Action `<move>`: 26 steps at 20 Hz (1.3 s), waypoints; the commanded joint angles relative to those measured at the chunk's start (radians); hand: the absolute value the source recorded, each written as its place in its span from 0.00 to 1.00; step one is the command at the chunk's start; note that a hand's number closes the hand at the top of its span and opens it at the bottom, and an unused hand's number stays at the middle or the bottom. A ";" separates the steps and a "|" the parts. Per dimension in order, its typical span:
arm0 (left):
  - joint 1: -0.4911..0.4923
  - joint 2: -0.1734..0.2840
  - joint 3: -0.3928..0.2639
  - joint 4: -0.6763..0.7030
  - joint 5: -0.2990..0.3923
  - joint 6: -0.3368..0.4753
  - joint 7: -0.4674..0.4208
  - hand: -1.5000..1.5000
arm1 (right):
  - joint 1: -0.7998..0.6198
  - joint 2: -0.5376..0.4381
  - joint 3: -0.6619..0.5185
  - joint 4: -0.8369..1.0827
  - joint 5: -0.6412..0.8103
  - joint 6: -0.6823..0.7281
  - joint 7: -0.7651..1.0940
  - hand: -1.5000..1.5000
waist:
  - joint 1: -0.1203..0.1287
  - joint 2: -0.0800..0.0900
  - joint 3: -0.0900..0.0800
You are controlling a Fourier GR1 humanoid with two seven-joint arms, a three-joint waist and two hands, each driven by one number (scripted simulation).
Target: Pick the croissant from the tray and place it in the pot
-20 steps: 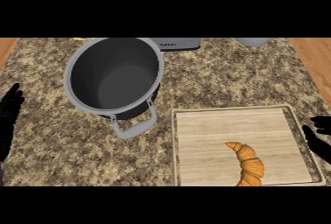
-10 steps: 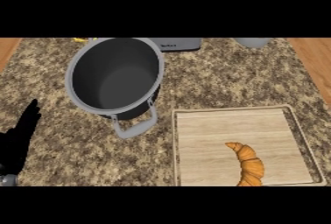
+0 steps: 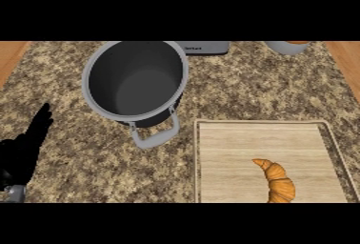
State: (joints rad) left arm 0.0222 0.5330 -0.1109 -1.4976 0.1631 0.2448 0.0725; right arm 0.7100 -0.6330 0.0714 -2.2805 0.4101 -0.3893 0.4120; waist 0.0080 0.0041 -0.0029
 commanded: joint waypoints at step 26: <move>-0.018 -0.029 0.054 -0.023 -0.040 -0.035 0.066 0.50 | -0.809 0.027 0.382 0.316 -0.191 0.599 0.910 0.00 | 0.008 -0.003 0.002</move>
State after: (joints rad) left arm 0.0066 0.4916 -0.0883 -1.5148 0.1101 0.2240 0.1165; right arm -0.0258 -0.6610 0.3967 -2.0041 0.1906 0.1610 1.1294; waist 0.0209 0.0029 -0.0010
